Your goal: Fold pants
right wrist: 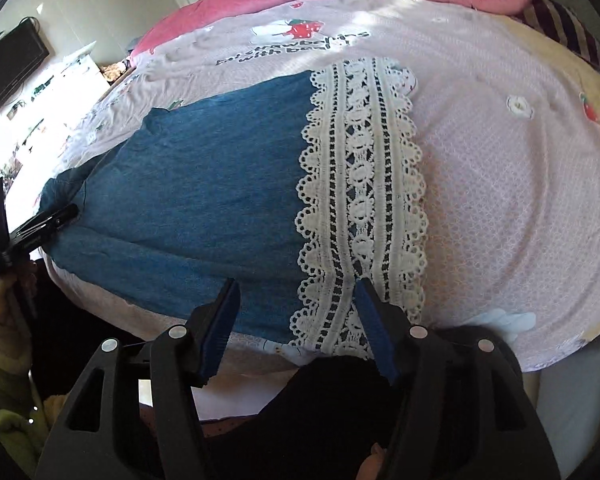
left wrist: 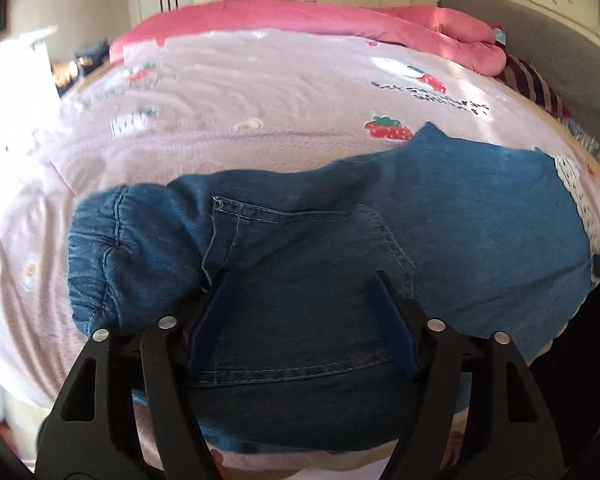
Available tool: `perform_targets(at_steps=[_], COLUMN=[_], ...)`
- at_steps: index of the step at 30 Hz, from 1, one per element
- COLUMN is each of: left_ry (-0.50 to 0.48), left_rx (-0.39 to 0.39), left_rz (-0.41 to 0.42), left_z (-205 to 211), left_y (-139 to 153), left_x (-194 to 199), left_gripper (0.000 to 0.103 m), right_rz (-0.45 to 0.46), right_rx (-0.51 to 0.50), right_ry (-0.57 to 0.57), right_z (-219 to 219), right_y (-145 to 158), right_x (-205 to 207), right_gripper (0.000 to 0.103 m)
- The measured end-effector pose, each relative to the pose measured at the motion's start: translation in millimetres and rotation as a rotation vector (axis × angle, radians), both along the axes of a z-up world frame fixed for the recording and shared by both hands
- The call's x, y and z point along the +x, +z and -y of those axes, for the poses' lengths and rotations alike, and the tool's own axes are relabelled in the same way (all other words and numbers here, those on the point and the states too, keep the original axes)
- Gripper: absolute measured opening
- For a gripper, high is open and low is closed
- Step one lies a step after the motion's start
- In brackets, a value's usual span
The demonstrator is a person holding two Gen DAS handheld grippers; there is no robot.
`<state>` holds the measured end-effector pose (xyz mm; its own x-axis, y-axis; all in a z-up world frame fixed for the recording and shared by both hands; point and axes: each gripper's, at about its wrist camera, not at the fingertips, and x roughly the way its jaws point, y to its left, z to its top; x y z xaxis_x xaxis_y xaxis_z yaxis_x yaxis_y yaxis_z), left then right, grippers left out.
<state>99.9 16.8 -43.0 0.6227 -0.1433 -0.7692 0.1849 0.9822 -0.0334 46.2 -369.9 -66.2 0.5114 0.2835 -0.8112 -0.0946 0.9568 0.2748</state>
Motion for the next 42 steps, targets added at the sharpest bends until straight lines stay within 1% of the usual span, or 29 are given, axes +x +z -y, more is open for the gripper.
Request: perform_targets(at_steps=[3, 6, 8, 9, 11, 13, 14, 16, 19, 20, 23, 25, 31, 42], left_ry=[-0.018, -0.02, -0.036, -0.052, -0.1, -0.152, -0.185, -0.226, -0.292, -0.311, -0.35, -0.378, -0.418, -0.473], left_rx=[0.022, -0.022, -0.064, -0.078, -0.077, -0.082, -0.095, -0.095, -0.09, -0.087, -0.07, -0.078, -0.086, -0.067], left_rz=[0.016, 0.031, 0.057, 0.071, 0.096, 0.119, 0.128, 0.145, 0.164, 0.166, 0.17, 0.171, 0.144, 0.115], left_z=[2.4, -2.1, 0.0, 2.7, 17.5, 33.8, 43.3, 62.2, 93.4, 103.8, 129.2, 145.6, 178.3, 209.7], left_y=[-7.1, -3.8, 8.7, 14.6, 28.2, 40.7, 46.8, 56.2, 70.0, 73.9, 82.5, 89.0, 94.1, 91.7], left_x=[0.1, -1.7, -8.6, -10.8, -15.5, -19.3, -18.9, -17.1, -14.6, -14.1, -14.2, -13.3, -8.3, 2.3], left_gripper=[0.061, 0.061, 0.067, 0.073, 0.077, 0.079, 0.08, 0.088, 0.093, 0.093, 0.093, 0.093, 0.093, 0.093], right_rz=[0.005, 0.03, 0.082, 0.122, 0.164, 0.183, 0.189, 0.197, 0.211, 0.215, 0.236, 0.25, 0.253, 0.209], right_rx=[-0.011, 0.001, 0.025, 0.034, 0.046, 0.063, 0.072, 0.078, 0.082, 0.082, 0.066, 0.038, 0.006, 0.055], right_ry=[-0.004, 0.001, -0.001, -0.009, -0.041, -0.071, -0.082, -0.117, -0.153, -0.163, -0.178, -0.185, -0.187, -0.171], right_z=[-3.2, -3.1, -0.6, 2.4, 10.7, 22.4, 27.2, 36.3, 45.0, 48.1, 52.0, 49.1, 43.0, 35.3], right_y=[-1.6, 5.9, 17.8, 26.7, 38.5, 45.9, 47.7, 49.8, 52.7, 54.4, 58.1, 59.6, 58.7, 43.8], right_x=[1.1, -3.7, -15.4, -22.5, -32.6, -40.4, -42.1, -46.7, -51.7, -54.5, -60.4, -59.9, -60.4, -51.4], right_gripper=[0.059, 0.062, 0.068, 0.069, 0.074, 0.075, 0.077, 0.079, 0.083, 0.086, 0.088, 0.09, 0.092, 0.092])
